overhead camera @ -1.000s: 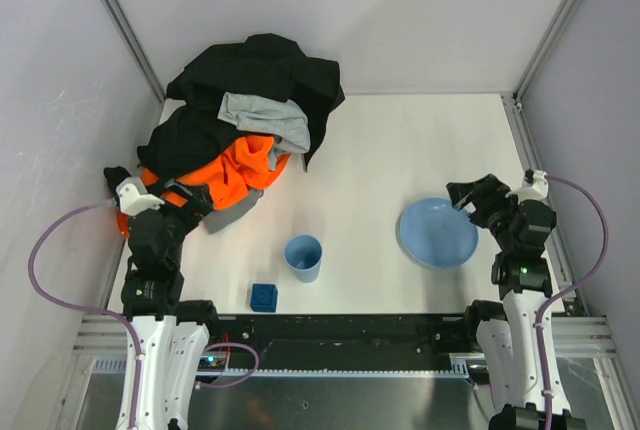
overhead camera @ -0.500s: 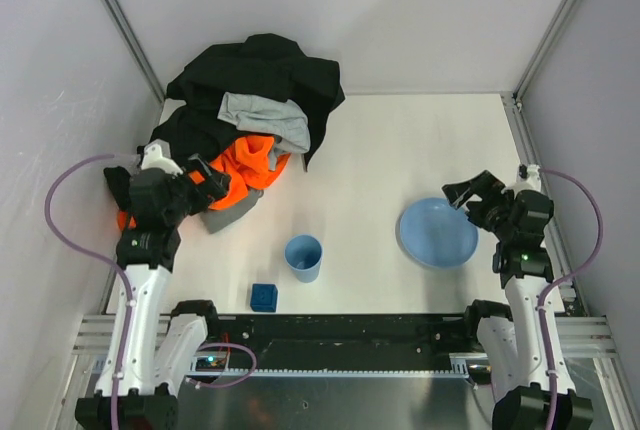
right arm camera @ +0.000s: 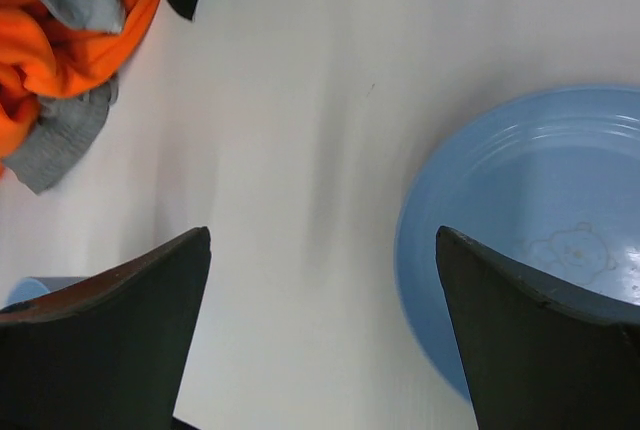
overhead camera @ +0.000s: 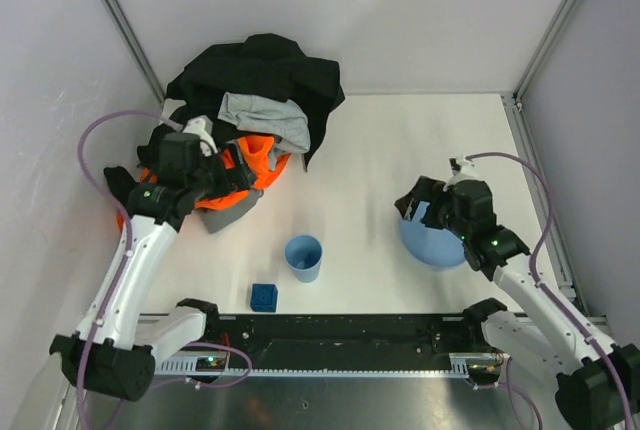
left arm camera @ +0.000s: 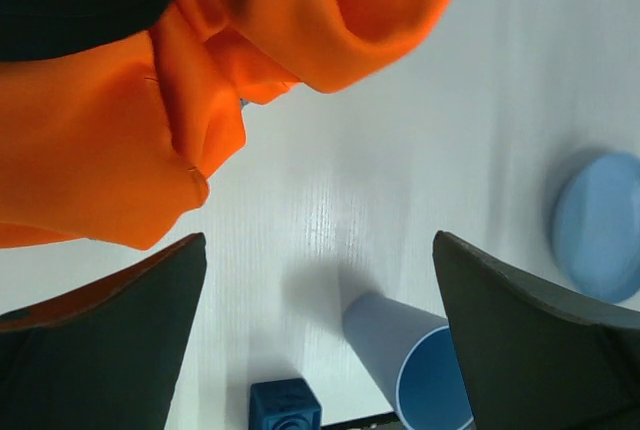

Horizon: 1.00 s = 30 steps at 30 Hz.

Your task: Pick out a specific cloth from the pile

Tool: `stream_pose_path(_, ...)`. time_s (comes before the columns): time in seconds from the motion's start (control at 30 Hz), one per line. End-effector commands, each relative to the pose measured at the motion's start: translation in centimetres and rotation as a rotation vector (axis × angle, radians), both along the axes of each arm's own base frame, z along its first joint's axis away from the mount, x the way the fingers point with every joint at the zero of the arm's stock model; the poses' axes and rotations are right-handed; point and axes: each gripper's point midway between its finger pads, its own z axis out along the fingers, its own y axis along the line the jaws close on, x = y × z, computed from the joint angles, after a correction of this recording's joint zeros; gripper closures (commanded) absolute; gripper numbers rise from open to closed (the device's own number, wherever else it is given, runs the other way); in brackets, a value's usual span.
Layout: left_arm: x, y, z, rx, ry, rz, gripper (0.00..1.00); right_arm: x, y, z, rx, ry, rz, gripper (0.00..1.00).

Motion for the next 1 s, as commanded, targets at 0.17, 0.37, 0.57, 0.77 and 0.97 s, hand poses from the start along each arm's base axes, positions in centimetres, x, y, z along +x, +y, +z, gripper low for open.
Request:
stream_pose_path(0.17, -0.4, -0.9, -1.2, 0.394, 0.081, -0.017, 0.0, 0.6, 2.7, 1.7, -0.204, -0.065, -0.019, 0.01)
stream_pose_path(0.37, -0.4, -0.2, -1.4, 0.479, 0.085, 0.045, 0.0, -0.2, 4.4, 0.4, -0.241, -0.034, 0.018, 0.01)
stream_pose_path(0.57, -1.1, 0.4, -1.3, 0.486, 0.07, 0.052, 0.0, -0.4, 4.7, 0.4, -0.246, -0.034, 0.03, 0.01)
stream_pose_path(0.77, -2.6, 1.6, -2.6, 0.478, 0.101, 0.097, 0.0, -0.3, 4.9, 0.4, -0.249, -0.039, 0.044, 0.01)
stream_pose_path(0.97, -3.7, 3.2, -5.5, 0.411, 0.21, 0.159, 0.0, -0.3, 5.4, 0.0, -0.239, -0.024, 0.057, 0.01)
